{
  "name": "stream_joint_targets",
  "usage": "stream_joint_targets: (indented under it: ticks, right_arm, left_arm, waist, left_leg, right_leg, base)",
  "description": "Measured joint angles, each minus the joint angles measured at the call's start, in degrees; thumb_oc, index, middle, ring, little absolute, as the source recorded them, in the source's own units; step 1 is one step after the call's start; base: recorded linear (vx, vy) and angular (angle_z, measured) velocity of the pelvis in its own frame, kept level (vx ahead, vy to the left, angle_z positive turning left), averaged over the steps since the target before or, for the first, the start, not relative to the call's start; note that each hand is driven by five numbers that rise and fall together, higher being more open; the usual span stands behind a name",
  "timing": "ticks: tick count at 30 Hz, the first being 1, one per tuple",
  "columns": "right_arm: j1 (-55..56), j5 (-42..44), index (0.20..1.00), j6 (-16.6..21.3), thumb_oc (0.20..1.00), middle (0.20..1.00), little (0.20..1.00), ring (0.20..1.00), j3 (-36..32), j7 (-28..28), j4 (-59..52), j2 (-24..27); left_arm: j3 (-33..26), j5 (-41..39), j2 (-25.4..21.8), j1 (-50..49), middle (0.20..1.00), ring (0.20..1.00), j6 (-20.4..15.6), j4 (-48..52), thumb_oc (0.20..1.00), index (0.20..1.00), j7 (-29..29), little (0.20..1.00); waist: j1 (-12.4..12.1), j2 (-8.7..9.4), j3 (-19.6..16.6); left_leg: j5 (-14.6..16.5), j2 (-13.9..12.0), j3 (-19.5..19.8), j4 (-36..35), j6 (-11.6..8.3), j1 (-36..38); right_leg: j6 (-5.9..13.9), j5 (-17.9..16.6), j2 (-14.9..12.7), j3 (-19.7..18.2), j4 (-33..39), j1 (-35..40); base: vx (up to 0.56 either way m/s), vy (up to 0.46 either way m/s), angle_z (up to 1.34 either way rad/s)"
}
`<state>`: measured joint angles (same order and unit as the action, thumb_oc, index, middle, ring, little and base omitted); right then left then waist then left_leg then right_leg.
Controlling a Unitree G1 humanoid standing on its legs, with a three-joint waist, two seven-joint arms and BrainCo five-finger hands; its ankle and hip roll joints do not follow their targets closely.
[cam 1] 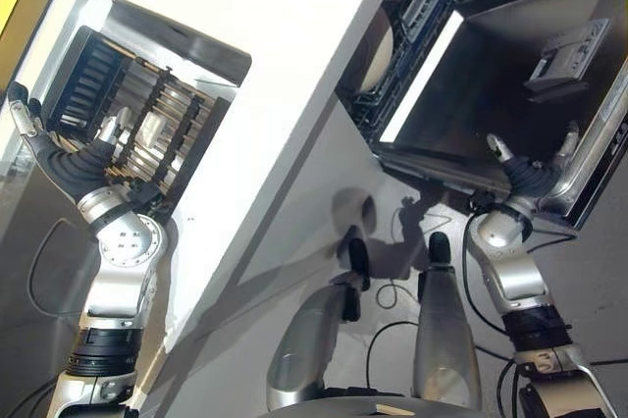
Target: Pick up plates and place into dishwasher.
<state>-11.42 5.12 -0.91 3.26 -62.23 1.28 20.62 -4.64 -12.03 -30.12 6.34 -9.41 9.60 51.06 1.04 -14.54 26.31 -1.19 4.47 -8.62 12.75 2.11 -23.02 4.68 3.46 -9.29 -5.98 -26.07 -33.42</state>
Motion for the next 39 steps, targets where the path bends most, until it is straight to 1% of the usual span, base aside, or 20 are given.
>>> stream_joint_targets:
  ticks: [2,4,7,10,15,19,23,26,29,30,31,32,33,34,36,37,39]
  right_arm:
    - [3.16,0.84,1.000,1.38,1.000,1.000,1.000,1.000,0.20,-2.63,0.28,-0.27]
    - [4.43,0.99,1.000,4.53,1.000,1.000,1.000,1.000,0.87,-3.45,2.01,-0.54]
    - [4.38,1.75,1.000,8.13,1.000,1.000,1.000,1.000,1.26,-3.18,3.65,-0.18]
    - [3.97,5.97,1.000,11.85,1.000,1.000,1.000,1.000,1.26,-2.84,4.13,-0.20]
    - [3.48,7.80,1.000,13.89,1.000,1.000,1.000,1.000,0.90,-2.96,5.62,-0.07]
    - [2.04,8.26,1.000,15.67,1.000,1.000,1.000,1.000,0.78,-4.50,7.92,-0.07]
    - [0.97,13.24,1.000,17.85,1.000,1.000,1.000,1.000,-0.28,-5.33,8.04,-0.11]
    - [-0.07,20.12,1.000,19.48,1.000,1.000,1.000,1.000,-3.08,-5.36,9.92,-0.12]
    - [-0.11,28.34,1.000,20.00,1.000,1.000,1.000,1.000,-7.02,-6.44,13.22,-0.61]
    - [-0.28,31.61,1.000,20.02,1.000,1.000,1.000,1.000,-8.48,-6.33,15.13,-0.25]
    - [-0.57,38.29,1.000,18.38,1.000,1.000,1.000,1.000,-11.03,-6.34,20.95,0.02]
    - [0.16,40.86,1.000,18.07,1.000,1.000,1.000,1.000,-10.09,-4.51,24.32,0.74]
    - [0.34,42.81,1.000,17.25,1.000,1.000,1.000,1.000,-9.12,-4.06,24.76,0.42]
    - [-0.33,46.52,1.000,15.28,1.000,1.000,1.000,1.000,-9.89,-4.30,27.50,-0.86]
    - [0.92,50.48,1.000,10.64,1.000,1.000,1.000,1.000,-9.60,-4.52,33.14,-3.16]
    - [3.10,51.49,1.000,9.82,1.000,1.000,1.000,1.000,-8.83,-4.53,33.79,-4.91]
    - [6.45,52.31,1.000,10.03,1.000,1.000,1.000,1.000,-8.74,-5.41,33.11,-6.78]
  left_arm:
    - [-0.08,-0.02,-0.03,-1.93,1.000,1.000,-1.78,0.67,1.000,1.000,0.90,1.000]
    - [-0.35,-0.02,0.10,-3.73,1.000,1.000,-3.49,0.61,1.000,1.000,1.29,1.000]
    - [-0.62,-0.03,0.85,-4.25,1.000,1.000,-5.19,-0.07,1.000,1.000,1.29,1.000]
    - [-0.60,-0.03,1.15,-4.21,1.000,1.000,-6.62,-0.81,1.000,1.000,1.27,1.000]
    - [-0.20,-0.08,2.17,-4.15,1.000,1.000,-6.80,-1.90,1.000,1.000,1.00,1.000]
    - [0.93,-0.15,2.16,-4.15,1.000,1.000,-6.85,-2.07,1.000,1.000,0.56,1.000]
    - [1.53,-1.14,2.14,-4.16,1.000,1.000,-7.91,-2.37,1.000,1.000,-0.30,1.000]
    - [2.00,-1.33,2.12,-4.28,1.000,1.000,-8.29,-2.89,1.000,1.000,-0.85,1.000]
    - [2.15,-2.76,1.97,-4.45,1.000,1.000,-8.21,-3.32,1.000,1.000,-1.69,1.000]
    - [2.24,-2.90,1.93,-4.39,1.000,1.000,-8.10,-3.42,1.000,1.000,-2.02,1.000]
    - [2.44,-2.93,1.93,-4.38,1.000,1.000,-8.07,-3.51,1.000,1.000,-2.26,1.000]
    - [2.56,-3.39,1.92,-4.41,1.000,1.000,-8.10,-3.67,1.000,1.000,-2.34,1.000]
    - [2.69,-3.73,1.93,-4.39,1.000,1.000,-8.09,-4.08,1.000,1.000,-2.42,1.000]
    - [3.06,-4.05,1.99,-4.40,1.000,1.000,-7.78,-4.40,1.000,1.000,-2.58,1.000]
    - [3.24,-4.55,2.96,-4.56,1.000,1.000,-6.25,-4.31,1.000,1.000,-2.70,1.000]
    - [3.12,-4.55,3.71,-4.71,1.000,1.000,-5.94,-4.55,1.000,1.000,-3.04,1.000]
    - [2.91,-4.54,4.98,-4.48,1.000,1.000,-5.78,-5.66,1.000,1.000,-3.69,1.000]
  waist:
    - [0.39,-0.40,-0.29]
    - [1.65,-1.17,-0.85]
    - [2.19,-1.42,-1.03]
    - [2.50,-1.44,-1.04]
    - [2.65,-1.90,-1.40]
    - [2.64,-2.33,-1.72]
    - [2.60,-2.42,-1.97]
    - [2.54,-2.23,-3.71]
    - [2.67,-1.81,-4.38]
    - [2.68,-1.69,-4.47]
    - [2.63,-1.78,-4.51]
    - [2.50,-2.28,-4.33]
    - [2.54,-2.89,-4.19]
    - [2.52,-3.58,-4.20]
    - [2.50,-4.80,-3.59]
    - [2.54,-4.69,-3.50]
    - [2.63,-4.56,-3.40]
  left_leg:
    - [0.29,0.33,-0.82,0.06,0.42,-0.56]
    - [0.04,0.93,-1.07,-0.09,0.59,-1.26]
    - [0.12,1.20,-1.53,-0.07,0.72,-1.26]
    - [0.09,1.28,-1.61,-0.09,0.75,-0.94]
    - [0.10,1.40,-1.60,-0.13,0.76,-0.57]
    - [0.10,1.66,-1.55,-0.01,0.76,-0.65]
    - [0.10,1.80,-1.48,0.10,0.77,-0.87]
    - [0.04,1.89,-1.33,0.19,0.84,-1.81]
    - [0.00,1.92,-1.35,0.13,0.90,-1.79]
    - [-0.03,1.98,-1.40,0.12,0.95,-1.76]
    - [-0.05,2.02,-1.41,0.11,0.96,-1.78]
    - [-0.15,2.10,-1.43,-0.06,1.09,-1.78]
    - [-0.26,2.13,-1.41,-0.19,1.22,-1.77]
    - [-0.26,2.18,-1.37,-0.24,1.23,-1.64]
    - [-0.29,2.39,-1.35,-0.54,1.29,-0.88]
    - [-0.32,2.53,-1.34,-0.77,1.32,-0.60]
    - [-0.29,2.61,-1.24,-1.19,1.32,1.42]
  right_leg:
    - [0.21,-0.09,-0.17,-0.85,0.01,-0.85]
    - [0.90,-0.44,-0.85,-1.15,0.05,-1.66]
    - [1.02,-0.50,-1.05,-1.50,0.08,-1.76]
    - [1.04,-0.50,-1.16,-1.55,0.14,-1.48]
    - [1.07,-0.49,-1.60,-1.52,0.17,-1.07]
    - [1.26,-0.36,-1.85,-1.49,0.07,-1.14]
    - [1.31,-0.33,-2.04,-1.50,0.02,-1.26]
    - [1.32,-0.32,-2.21,-1.52,0.02,-2.04]
    - [1.33,-0.33,-2.37,-1.52,0.02,-2.07]
    - [1.64,-0.52,-2.60,-1.36,0.03,-2.07]
    - [1.80,-0.61,-2.66,-1.35,0.03,-2.12]
    - [1.99,-0.68,-2.69,-1.38,0.03,-2.19]
    - [2.04,-0.73,-2.72,-1.35,0.04,-2.24]
    - [2.05,-0.73,-2.75,-1.28,0.05,-1.84]
    - [1.98,-0.77,-2.74,-1.20,0.06,-1.34]
    - [2.02,-0.74,-2.74,-1.37,0.04,-1.34]
    - [2.11,-0.66,-2.68,-1.58,0.52,0.65]
  base:
    - [0.06,0.179,-0.13]
    - [0.08,0.152,-0.03]
    - [0.08,0.129,-0.03]
    - [0.07,0.076,0.01]
    - [0.06,0.059,0.01]
    - [0.01,0.007,0.00]
    - [0.00,0.000,0.00]
    - [0.02,0.004,0.02]
    - [0.01,0.027,-0.01]
    - [0.01,0.059,-0.01]
    - [0.00,0.048,0.00]
    - [0.03,0.034,0.01]
    - [0.04,0.014,0.00]
    - [0.03,0.017,0.00]
    - [0.02,0.038,-0.04]
    - [0.04,0.056,-0.09]
    - [0.04,0.055,-0.08]
